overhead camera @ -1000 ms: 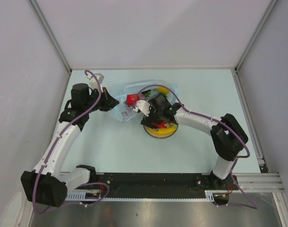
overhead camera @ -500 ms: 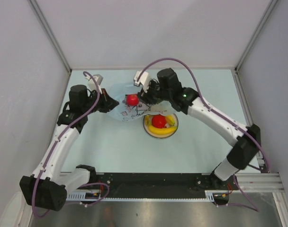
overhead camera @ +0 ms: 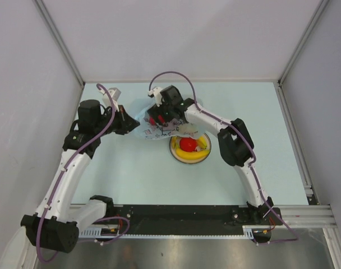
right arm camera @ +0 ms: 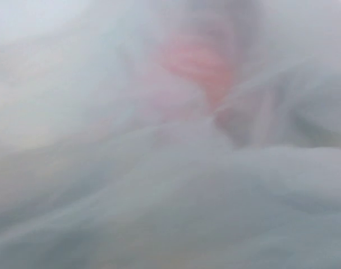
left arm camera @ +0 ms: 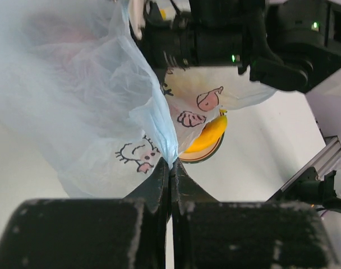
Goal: Take the fake fruits out of the plastic bag
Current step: Take out the fake fruit from the plastic bag, then place the fake fruit on the plate, then adjust the fake fruit on the plate.
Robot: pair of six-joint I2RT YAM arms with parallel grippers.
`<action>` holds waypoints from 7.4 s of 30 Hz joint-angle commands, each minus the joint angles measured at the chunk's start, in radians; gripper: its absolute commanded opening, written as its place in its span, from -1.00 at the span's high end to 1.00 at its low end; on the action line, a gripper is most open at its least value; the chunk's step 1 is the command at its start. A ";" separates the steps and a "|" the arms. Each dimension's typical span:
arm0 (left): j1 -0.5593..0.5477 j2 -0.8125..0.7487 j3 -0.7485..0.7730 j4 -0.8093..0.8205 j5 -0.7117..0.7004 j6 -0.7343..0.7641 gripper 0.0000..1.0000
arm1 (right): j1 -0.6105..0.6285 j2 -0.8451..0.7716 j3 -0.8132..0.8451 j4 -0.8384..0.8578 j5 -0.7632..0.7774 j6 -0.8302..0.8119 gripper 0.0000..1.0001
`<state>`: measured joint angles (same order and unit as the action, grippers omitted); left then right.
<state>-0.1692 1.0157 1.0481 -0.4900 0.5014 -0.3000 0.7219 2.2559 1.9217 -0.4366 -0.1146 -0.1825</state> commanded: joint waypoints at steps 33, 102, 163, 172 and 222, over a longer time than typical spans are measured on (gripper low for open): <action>0.027 0.153 0.095 0.134 0.002 -0.010 0.99 | -0.071 -0.603 -0.292 -0.289 -0.432 -0.237 0.21; 0.033 0.173 0.087 0.189 0.042 -0.041 0.99 | -0.162 -0.633 -0.773 -0.134 -0.102 -0.370 0.18; 0.036 0.175 0.059 0.208 0.071 -0.064 0.99 | -0.108 -0.734 -0.696 -0.274 -0.304 -0.609 -0.75; 0.036 0.149 0.059 0.183 0.054 -0.041 0.99 | -0.032 -0.587 -0.701 -0.254 -0.303 -0.784 -0.40; 0.036 0.135 0.043 0.212 0.057 -0.057 0.99 | -0.010 -0.426 -0.555 -0.211 -0.324 -0.202 0.21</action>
<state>-0.1413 1.1656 1.0794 -0.3107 0.5457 -0.3439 0.7235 1.7985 1.3239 -0.6876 -0.4603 -0.4458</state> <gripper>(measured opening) 0.010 0.406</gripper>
